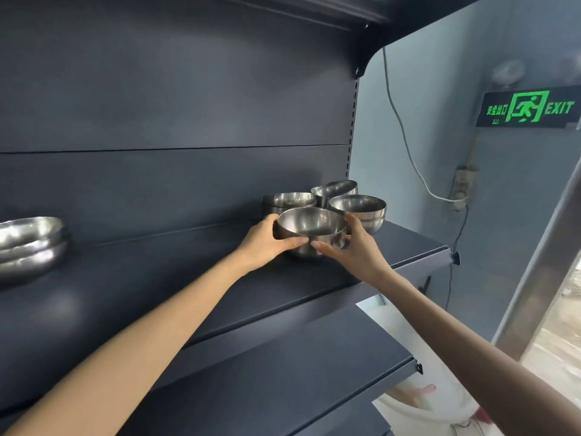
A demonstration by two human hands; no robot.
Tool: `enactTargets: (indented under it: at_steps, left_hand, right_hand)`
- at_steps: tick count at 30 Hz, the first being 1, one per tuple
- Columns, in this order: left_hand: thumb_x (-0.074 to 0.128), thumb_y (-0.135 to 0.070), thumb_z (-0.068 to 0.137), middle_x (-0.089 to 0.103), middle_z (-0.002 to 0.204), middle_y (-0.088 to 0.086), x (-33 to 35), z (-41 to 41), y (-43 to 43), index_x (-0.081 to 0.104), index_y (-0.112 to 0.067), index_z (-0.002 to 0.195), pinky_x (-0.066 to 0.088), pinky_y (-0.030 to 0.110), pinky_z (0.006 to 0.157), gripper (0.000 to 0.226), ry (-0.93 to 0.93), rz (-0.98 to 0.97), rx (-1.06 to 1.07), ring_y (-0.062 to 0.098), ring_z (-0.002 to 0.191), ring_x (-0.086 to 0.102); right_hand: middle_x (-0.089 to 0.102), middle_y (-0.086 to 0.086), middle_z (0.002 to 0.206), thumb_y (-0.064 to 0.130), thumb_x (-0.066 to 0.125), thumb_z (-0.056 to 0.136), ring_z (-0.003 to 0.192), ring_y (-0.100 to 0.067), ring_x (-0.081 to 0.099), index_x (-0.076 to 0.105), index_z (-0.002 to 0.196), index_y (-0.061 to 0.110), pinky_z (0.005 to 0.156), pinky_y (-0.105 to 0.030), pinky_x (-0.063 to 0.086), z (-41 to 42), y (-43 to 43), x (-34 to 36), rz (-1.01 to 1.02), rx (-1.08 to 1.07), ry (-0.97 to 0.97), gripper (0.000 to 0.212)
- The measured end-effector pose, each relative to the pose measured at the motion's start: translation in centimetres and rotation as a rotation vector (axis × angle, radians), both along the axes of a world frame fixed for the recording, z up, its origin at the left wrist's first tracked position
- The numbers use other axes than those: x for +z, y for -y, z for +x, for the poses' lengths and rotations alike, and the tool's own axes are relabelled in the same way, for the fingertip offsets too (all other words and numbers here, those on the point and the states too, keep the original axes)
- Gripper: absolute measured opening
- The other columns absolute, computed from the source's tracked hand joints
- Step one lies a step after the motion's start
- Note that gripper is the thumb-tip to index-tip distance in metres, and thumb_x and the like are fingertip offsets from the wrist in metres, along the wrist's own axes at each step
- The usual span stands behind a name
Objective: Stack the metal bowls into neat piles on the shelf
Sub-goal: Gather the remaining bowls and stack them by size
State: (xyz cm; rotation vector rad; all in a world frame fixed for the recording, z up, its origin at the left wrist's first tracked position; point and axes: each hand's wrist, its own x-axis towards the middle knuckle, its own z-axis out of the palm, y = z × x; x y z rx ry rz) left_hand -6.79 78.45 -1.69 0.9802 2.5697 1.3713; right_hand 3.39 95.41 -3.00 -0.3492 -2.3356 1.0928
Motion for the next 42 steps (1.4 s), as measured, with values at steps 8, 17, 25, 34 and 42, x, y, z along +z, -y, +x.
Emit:
enactTargets:
  at_steps: [8, 17, 25, 34, 42]
  left_hand:
    - [0.082, -0.037, 0.072, 0.054, 0.122, -0.010, 0.4, 0.5, 6.3, 0.047, -0.018, 0.131, 0.042, 0.025, 0.098, 0.071, 0.000, 0.177, 0.096, 0.009, 0.116, 0.051]
    - [0.083, -0.037, 0.071, 0.059, 0.123, -0.007, 1.0, 0.1, 18.0, 0.048, -0.018, 0.130, 0.045, 0.028, 0.099, 0.072, -0.012, 0.175, 0.228, 0.010, 0.114, 0.056]
    - [0.078, -0.036, 0.077, 0.053, 0.119, -0.015, 0.6, -0.4, 26.1, 0.042, -0.018, 0.135, 0.038, 0.020, 0.090, 0.071, 0.046, 0.171, 0.278, 0.006, 0.116, 0.050]
    - [0.078, -0.040, 0.076, 0.050, 0.136, -0.011, -0.1, -1.9, 29.6, 0.041, -0.016, 0.139, 0.038, 0.033, 0.109, 0.076, 0.082, 0.203, 0.260, 0.011, 0.131, 0.044]
    - [0.077, -0.038, 0.078, 0.055, 0.130, -0.008, -0.9, -2.4, 29.4, 0.048, -0.018, 0.130, 0.041, 0.035, 0.106, 0.063, 0.084, 0.233, 0.216, 0.010, 0.122, 0.050]
  right_hand:
    - [0.042, 0.000, 0.133, 0.050, 0.087, 0.059, 0.122, -0.023, 0.051, 0.040, 0.140, 0.011, 0.105, -0.041, 0.044, -1.3, 5.5, 1.0, -0.031, 0.126, -0.066, 0.102]
    - [0.038, 0.004, 0.123, 0.025, 0.084, 0.073, 0.115, -0.012, 0.047, 0.038, 0.136, 0.012, 0.095, -0.023, 0.042, -4.7, 15.4, 1.4, -0.096, 0.351, -0.077, 0.079]
    - [0.048, 0.026, 0.107, 0.025, 0.082, 0.076, 0.099, 0.002, 0.052, 0.032, 0.130, 0.024, 0.091, -0.021, 0.041, -7.0, 23.1, 0.6, -0.226, 0.487, -0.019, 0.073]
    - [0.051, 0.009, 0.125, 0.027, 0.084, 0.073, 0.110, -0.006, 0.052, 0.032, 0.143, 0.016, 0.091, -0.020, 0.044, -7.9, 27.1, 0.1, -0.267, 0.432, -0.050, 0.088]
    - [0.050, 0.007, 0.126, 0.021, 0.082, 0.075, 0.104, -0.006, 0.052, 0.035, 0.142, 0.013, 0.073, -0.010, 0.045, -7.6, 27.3, 0.0, -0.270, 0.383, -0.089, 0.082]
